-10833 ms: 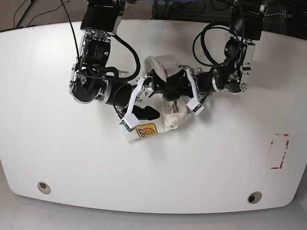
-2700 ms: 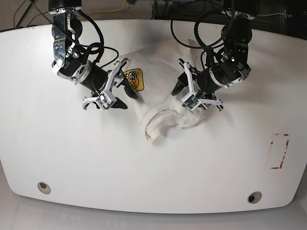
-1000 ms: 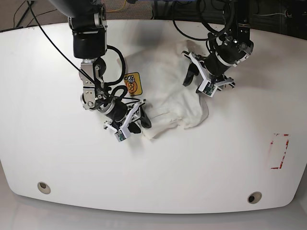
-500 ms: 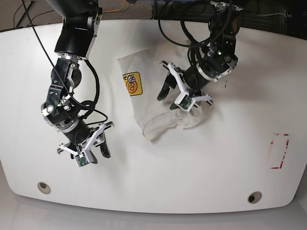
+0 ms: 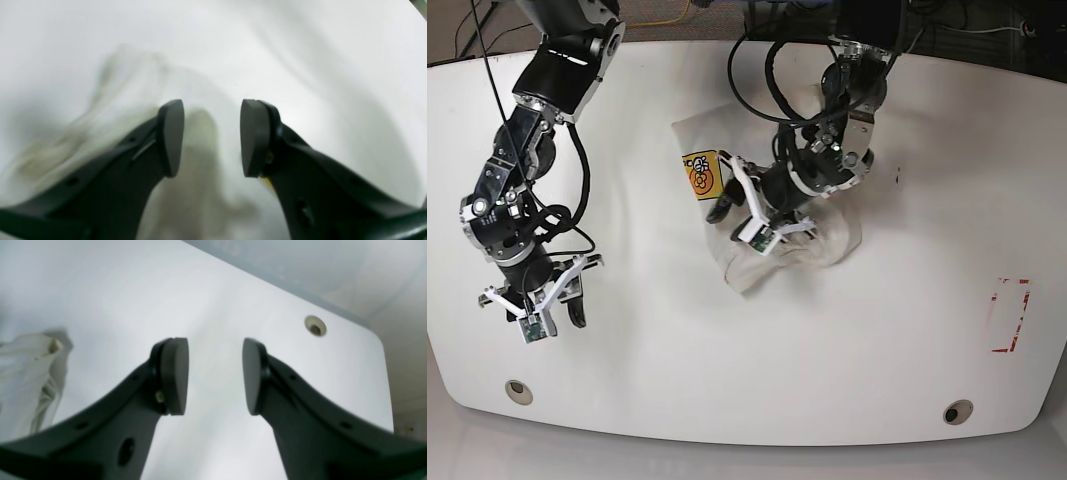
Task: Layout the t-shirt on the table in an organized manner, then fold the t-shirt properly
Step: 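Drag the pinched shirt with the left gripper off toward the table edge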
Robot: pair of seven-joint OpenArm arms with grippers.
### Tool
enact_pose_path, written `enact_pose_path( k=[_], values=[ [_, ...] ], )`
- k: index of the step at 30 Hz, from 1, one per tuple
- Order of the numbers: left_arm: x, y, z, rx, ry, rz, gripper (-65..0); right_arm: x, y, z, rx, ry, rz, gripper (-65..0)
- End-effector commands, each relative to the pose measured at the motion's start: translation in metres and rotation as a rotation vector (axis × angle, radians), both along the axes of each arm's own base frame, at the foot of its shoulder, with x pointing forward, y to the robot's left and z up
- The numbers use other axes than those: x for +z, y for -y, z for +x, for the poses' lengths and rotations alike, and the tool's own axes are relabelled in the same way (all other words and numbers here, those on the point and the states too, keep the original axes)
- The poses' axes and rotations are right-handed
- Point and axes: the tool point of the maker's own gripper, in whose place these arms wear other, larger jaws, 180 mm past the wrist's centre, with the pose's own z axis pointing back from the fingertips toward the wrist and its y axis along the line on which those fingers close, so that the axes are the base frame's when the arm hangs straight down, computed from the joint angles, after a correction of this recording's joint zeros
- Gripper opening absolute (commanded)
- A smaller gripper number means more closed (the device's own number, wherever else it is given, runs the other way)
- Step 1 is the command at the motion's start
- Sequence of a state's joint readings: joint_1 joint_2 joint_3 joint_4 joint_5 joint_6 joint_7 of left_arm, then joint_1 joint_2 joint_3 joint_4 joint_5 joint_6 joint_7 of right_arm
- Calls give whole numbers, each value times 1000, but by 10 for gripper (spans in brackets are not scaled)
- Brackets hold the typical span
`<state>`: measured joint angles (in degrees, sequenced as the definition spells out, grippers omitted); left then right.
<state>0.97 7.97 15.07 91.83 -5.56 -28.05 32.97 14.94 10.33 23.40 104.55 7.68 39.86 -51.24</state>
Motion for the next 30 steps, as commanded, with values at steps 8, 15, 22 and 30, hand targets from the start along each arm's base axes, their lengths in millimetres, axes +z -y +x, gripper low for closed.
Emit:
enact_pose_path(
  k=[8, 15, 22, 30],
  values=[
    [-39, 2, -21, -74, -58, 12, -393, 0, 5, -8, 4, 15, -3, -401],
    [-73, -53, -51, -98, -111, 128, -393, -8, 7, -15, 2, -6, -12, -401],
    [-81, -116, -82, -154, -162, 174, -393, -13, 9, -24, -8, -17, -16, -403],
    [-91, -196, -98, -135, -224, 286, -393, -23, 8, -34, -6, -45, -21, -403]
  ],
)
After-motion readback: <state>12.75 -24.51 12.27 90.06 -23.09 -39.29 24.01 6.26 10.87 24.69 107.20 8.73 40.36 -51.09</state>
